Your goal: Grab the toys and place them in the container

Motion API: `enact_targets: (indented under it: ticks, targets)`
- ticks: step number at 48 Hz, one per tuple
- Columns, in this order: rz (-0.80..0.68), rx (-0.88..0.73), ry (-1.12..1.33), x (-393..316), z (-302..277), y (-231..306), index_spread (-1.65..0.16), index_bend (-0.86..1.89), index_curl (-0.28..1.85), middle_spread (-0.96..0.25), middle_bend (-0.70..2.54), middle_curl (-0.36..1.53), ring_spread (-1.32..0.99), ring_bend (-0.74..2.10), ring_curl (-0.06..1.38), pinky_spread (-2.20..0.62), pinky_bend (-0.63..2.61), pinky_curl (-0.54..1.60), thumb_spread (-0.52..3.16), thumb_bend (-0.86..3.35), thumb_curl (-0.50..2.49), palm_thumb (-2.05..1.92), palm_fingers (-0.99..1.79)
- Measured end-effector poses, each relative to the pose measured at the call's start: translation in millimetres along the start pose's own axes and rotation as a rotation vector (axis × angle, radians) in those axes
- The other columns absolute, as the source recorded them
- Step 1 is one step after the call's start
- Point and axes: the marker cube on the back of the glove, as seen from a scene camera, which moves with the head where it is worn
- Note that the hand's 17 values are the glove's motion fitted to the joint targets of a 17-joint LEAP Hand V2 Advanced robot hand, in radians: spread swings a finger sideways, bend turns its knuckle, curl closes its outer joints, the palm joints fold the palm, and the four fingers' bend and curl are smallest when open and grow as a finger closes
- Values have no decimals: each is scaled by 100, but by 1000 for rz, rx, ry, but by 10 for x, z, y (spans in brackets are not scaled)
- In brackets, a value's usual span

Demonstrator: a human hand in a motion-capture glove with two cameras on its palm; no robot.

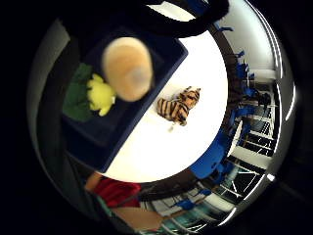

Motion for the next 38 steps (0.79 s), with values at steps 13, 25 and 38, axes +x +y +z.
enact_targets:
  ticks: [13, 25, 38]
  targets:
    - [146, 23, 26, 753, 125, 199, -31, 7, 38, -7, 9, 44, -6, 15, 40, 4, 82, 31, 110, -8, 49, -10, -38]
    - [228, 28, -31, 1390, 288, 345, -30, 10, 29, -5, 8, 34, -2, 12, 33, 6, 78, 31, 106, -10, 36, -13, -38]
    - [332, 5, -46, 1879, 523, 409, -30, 10, 25, -4, 9, 27, -1, 12, 27, 7, 73, 31, 102, -10, 27, -13, -36]
